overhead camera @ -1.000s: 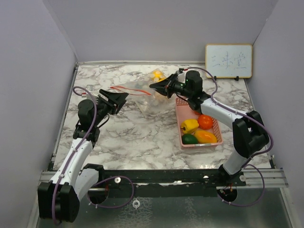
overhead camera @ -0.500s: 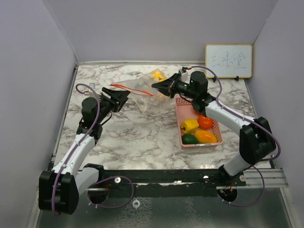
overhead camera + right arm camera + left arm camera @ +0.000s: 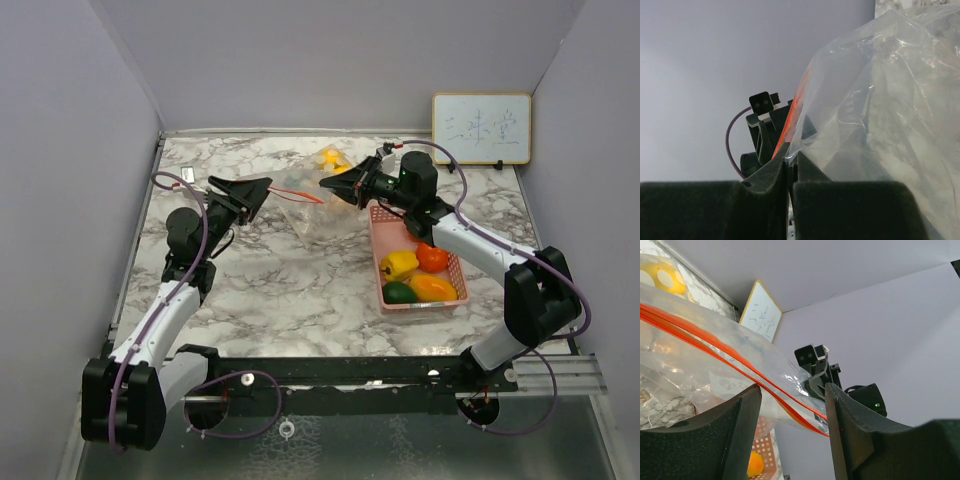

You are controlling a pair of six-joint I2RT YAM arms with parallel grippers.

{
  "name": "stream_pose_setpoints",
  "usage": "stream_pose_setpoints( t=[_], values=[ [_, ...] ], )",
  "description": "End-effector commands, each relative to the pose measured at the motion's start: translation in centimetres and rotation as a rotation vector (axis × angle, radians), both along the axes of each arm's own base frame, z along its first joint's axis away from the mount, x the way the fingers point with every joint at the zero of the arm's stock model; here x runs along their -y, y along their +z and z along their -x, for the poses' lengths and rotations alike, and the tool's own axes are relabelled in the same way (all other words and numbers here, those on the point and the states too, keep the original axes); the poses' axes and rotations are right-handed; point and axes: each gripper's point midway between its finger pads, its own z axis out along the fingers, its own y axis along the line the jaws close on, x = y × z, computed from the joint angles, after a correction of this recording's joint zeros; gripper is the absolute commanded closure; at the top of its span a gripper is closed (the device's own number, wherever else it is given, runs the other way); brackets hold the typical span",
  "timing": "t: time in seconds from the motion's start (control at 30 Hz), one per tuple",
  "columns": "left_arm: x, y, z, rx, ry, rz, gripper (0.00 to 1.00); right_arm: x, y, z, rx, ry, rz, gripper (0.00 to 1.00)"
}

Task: Place the food in the zip-top bag and seal the zipper
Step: Pick up the zipper food storage bag at the center of the board.

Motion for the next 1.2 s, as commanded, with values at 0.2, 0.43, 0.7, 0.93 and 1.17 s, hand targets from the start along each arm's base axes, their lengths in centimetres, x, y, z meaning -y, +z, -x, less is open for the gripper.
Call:
stream_pose_setpoints(
  t=[0.2,0.43,0.7,0.93,1.17],
  values=[
    [0.8,0.0,-0.7,0.038,-0.025,-0.024,0.46,-0.3,2.4,0.9,0.071,0.046,-0.028,0.98],
    [1.4,-1.2,-2.3,0.028,-0.046,-0.107,0.81,0.1,2.2,2.1,0.091,0.074,0.017,0.98],
    [3.1,0.2,-2.6,0.04,-0.2,-0.317,1.0,2.6,0.1,3.5,0.225,0.065,0.345,0.61],
    [3.5,-3.0,0.2,-0.129,-0.393,-0.519,1.0,5.9,3.5,1.3,0.661,-0.011,0.87,0.35],
    [4.4,-3.6,1.7,-0.223,-0.516,-0.587,1.0,1.2,3.5,3.9,0.962,0.204,1.002,0.29]
  ],
)
